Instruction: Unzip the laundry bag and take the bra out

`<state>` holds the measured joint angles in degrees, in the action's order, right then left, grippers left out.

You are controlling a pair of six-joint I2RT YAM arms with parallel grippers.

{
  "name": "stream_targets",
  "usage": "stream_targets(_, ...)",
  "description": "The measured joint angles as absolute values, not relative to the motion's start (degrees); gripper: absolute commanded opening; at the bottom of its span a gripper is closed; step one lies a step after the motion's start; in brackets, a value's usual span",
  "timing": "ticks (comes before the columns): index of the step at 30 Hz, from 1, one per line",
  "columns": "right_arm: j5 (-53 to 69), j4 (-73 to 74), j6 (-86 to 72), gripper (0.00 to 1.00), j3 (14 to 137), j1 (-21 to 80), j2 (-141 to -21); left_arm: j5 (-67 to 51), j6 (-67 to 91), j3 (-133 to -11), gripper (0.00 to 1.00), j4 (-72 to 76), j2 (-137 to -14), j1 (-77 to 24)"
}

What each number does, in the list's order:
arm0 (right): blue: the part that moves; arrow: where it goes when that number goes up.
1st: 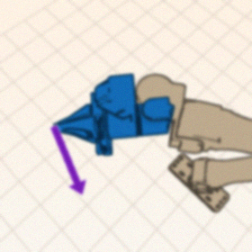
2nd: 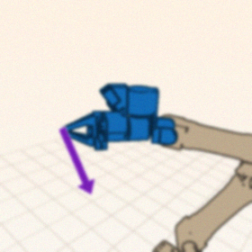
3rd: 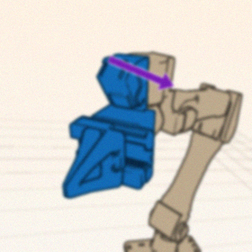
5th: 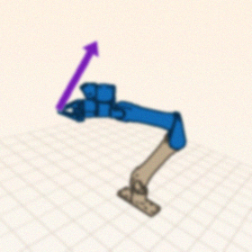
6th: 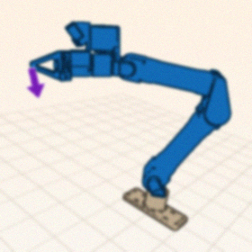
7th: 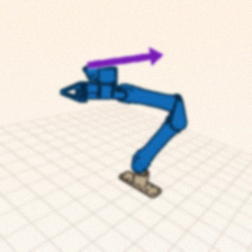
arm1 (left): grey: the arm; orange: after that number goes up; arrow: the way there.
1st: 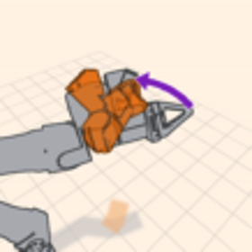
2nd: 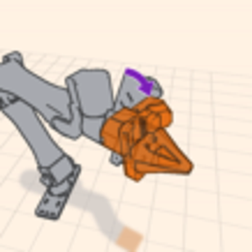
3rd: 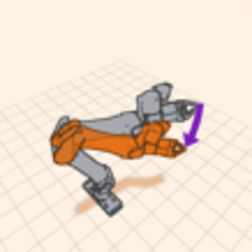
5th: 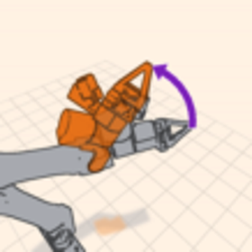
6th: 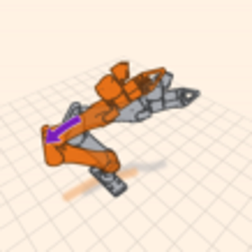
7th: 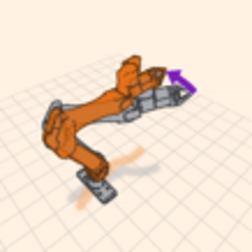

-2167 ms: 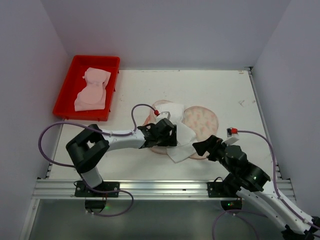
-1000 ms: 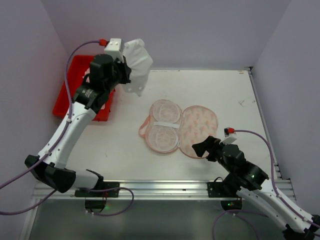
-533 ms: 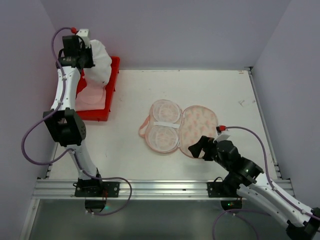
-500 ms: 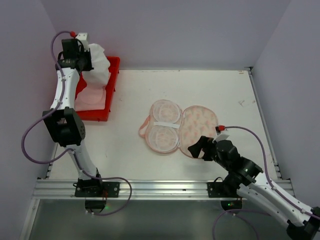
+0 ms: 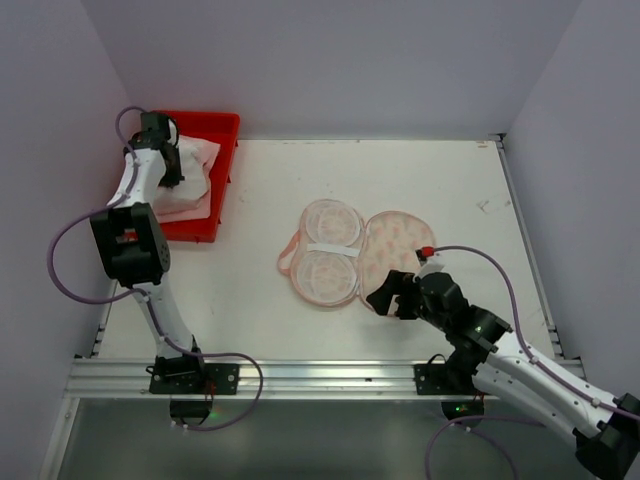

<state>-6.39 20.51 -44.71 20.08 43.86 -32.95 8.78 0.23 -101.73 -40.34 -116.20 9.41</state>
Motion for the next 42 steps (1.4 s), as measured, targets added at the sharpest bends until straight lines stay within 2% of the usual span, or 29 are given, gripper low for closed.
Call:
stream_targets(1, -6.48, 20.45, -44.62, 0.9, 20.21, 43.86, -32.99, 10.68, 0.97, -101.38, 0.21, -40.8, -115.98, 9.41)
stream_targets(2, -6.57, 20.43, -44.34, 0.9, 20.47, 43.86, -33.1, 11.73, 1.76, -101.06, 0.32, -41.34, -115.68, 9.41)
stream_targets(3, -6.81, 20.38, -43.94, 0.9, 20.97, 43.86, -33.67, 12.58, 2.46, -100.33, 0.52, -41.8, -114.98, 9.43)
stream_targets(5, -8.05, 20.51, -43.42, 0.91, 23.05, 43.77, -36.45, 13.34, 4.23, -97.82, 0.67, -42.37, -112.73, 9.47)
stream_targets(6, -8.69, 20.58, -43.35, 0.91, 24.45, 43.55, -38.46, 13.3, 5.08, -96.42, 0.83, -42.57, -111.15, 9.47)
stream_targets(9, -10.9, 20.64, -43.53, 0.94, 28.97, 40.84, -44.62, 11.55, 7.11, -91.0, 1.0, -42.52, -104.31, 9.47)
stream_targets(11, -11.6, 21.67, -44.1, 0.99, 31.64, 37.56, -47.97, 8.97, 8.56, -87.0, 1.0, -41.58, -98.43, 9.45)
stream_targets(15, -14.55, 23.81, -46.17, 0.99, 36.21, 29.76, -54.17, 0.34, 11.11, -76.09, 1.0, -37.28, -83.46, 8.12)
stream_targets(18, -15.73, 25.45, -47.35, 0.99, 37.95, 23.55, -58.0, -4.78, 13.65, -67.7, 1.0, -33.17, -74.54, 3.2)
stream_targets(20, -15.68, 26.41, -47.59, 0.99, 38.76, 19.44, -60.84, -7.49, 16.05, -62.61, 0.94, -30.0, -71.05, -3.14)
stream_targets(24, -15.35, 27.49, -47.59, 0.99, 40.97, 13.47, -67.66, -11.7, 21.34, -53.08, 0.92, -21.1, -71.18, -16.43)
stream_targets(28, -14.35, 27.73, -47.68, 0.99, 43.22, 11.84, -73.93, -12.82, 25.98, -49.69, 0.9, -15.75, -78.83, -24.05)
stream_targets(33, -10.9, 26.85, -48.07, 0.99, 43.2, 11.84, -75.61, -11.53, 28.99, -49.74, 0.79, -9.93, -88.44, -29.52)
stream_targets(36, -9.82, 25.63, -48.14, 0.99, 42.39, 11.81, -75.33, -9.87, 30.28, -50.33, 0.61, -8.21, -93.73, -31.53)
stream_targets(37, -9.56, 25.41, -48.14, 0.99, 42.02, 11.84, -75.2, -9.04, 30.76, -50.39, 0.46, -7.94, -95.2, -31.97)
stream_targets(39, -9.45, 25.36, -48.1, 0.99, 41.32, 11.84, -74.81, -7.44, 31.7, -50.41, 0.3, -7.16, -96.33, -32.45)
stream_targets(40, -9.47, 25.28, -48.07, 0.99, 40.99, 11.84, -74.56, -6.57, 32.14, -50.26, 0.17, -7.11, -96.33, -32.6)
stream_targets(42, -9.41, 25.26, -48.01, 0.99, 40.49, 11.84, -74.13, -5.13, 32.73, -49.43, 0.08, -6.85, -95.92, -32.71)
